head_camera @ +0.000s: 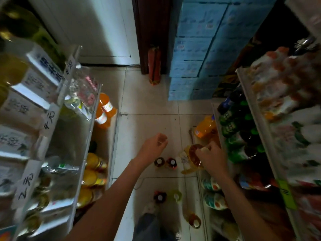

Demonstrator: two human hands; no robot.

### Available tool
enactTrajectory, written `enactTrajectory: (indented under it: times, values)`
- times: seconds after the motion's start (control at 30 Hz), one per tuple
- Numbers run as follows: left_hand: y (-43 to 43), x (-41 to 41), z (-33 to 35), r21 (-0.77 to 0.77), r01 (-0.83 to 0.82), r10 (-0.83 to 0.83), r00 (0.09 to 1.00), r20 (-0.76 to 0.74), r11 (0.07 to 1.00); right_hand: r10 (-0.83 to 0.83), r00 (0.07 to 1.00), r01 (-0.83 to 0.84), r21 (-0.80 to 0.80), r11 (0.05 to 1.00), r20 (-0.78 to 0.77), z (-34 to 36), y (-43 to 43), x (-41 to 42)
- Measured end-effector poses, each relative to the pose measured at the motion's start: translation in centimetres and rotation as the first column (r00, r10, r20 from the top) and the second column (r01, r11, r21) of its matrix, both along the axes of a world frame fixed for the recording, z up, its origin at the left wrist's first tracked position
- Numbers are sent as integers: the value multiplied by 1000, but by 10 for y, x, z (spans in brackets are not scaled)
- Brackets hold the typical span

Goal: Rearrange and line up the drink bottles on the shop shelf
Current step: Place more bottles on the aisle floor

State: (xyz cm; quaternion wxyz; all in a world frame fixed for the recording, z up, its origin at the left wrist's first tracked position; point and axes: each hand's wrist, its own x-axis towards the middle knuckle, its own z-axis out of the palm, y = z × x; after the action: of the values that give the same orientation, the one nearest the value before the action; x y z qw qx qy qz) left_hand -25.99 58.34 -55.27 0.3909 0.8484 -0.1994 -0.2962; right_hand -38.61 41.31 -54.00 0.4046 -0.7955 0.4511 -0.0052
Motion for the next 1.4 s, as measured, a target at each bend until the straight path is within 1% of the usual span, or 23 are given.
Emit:
enactTrajectory:
  times: [0.07, 0.13, 0.3, 0.4, 0.5, 0.6, 0.73, 0.8, 0.9, 1.0, 1.1, 1.2, 1.27, 1.3, 1.33, 1.4]
  values:
    - [1, 11, -32, 18, -14, 14, 1000, 3, 1000, -30, 997, 31, 22, 999, -66, -41, 0, 1]
    - [1, 23, -67, 39, -34, 34, 999, 8, 999, -30, 994, 31, 11, 999, -105, -87, -2, 2]
    - [7, 39, -163, 79, -97, 95, 995, 27, 992, -55, 989, 64, 68, 996, -135, -205, -7, -3]
    - [10, 50, -227, 94, -126, 121, 991, 56, 988, -145, 978, 161, 99, 982, -150, -281, -11, -5]
    - [13, 52, -281, 100, -143, 136, 988, 73, 985, -205, 957, 226, 90, 970, -204, -351, -15, -10]
    - [13, 49, -333, 107, -140, 132, 988, 83, 984, -181, 950, 208, 84, 974, -253, -416, -15, -20]
    - [15, 40, -387, 122, -149, 139, 986, 86, 981, -109, 944, 133, 58, 989, -310, -484, -16, -37]
    - [17, 30, -409, 135, -157, 149, 986, 74, 978, -80, 940, 107, 61, 992, -333, -508, -15, -43]
    - [20, 9, -439, 166, -128, 122, 991, 46, 978, -45, 930, 71, 59, 996, -364, -540, -10, -54]
    - [23, -12, -461, 177, -107, 102, 994, 36, 978, -70, 938, 92, 48, 995, -340, -561, 1, -65]
    - [23, -26, -474, 175, -81, 70, 995, 69, 981, -113, 947, 133, 47, 990, -300, -567, 7, -72]
    - [20, -43, -484, 187, -40, 27, 997, 68, 982, -75, 947, 96, 53, 994, -311, -565, 9, -78]
    - [16, -53, -488, 197, -19, 10, 999, 46, 980, -18, 932, 39, 52, 998, -362, -558, 17, -83]
    - [14, -59, -487, 201, -7, 1, 1000, 29, 979, 40, 912, -18, 58, 998, -408, -552, 24, -89]
    - [11, -64, -488, 205, -2, 0, 1000, 12, 979, 127, 885, -100, 83, 992, -448, -550, 34, -95]
    - [7, -71, -487, 211, -2, 7, 1000, -20, 977, 332, 809, -283, 175, 943, -484, -548, 60, -108]
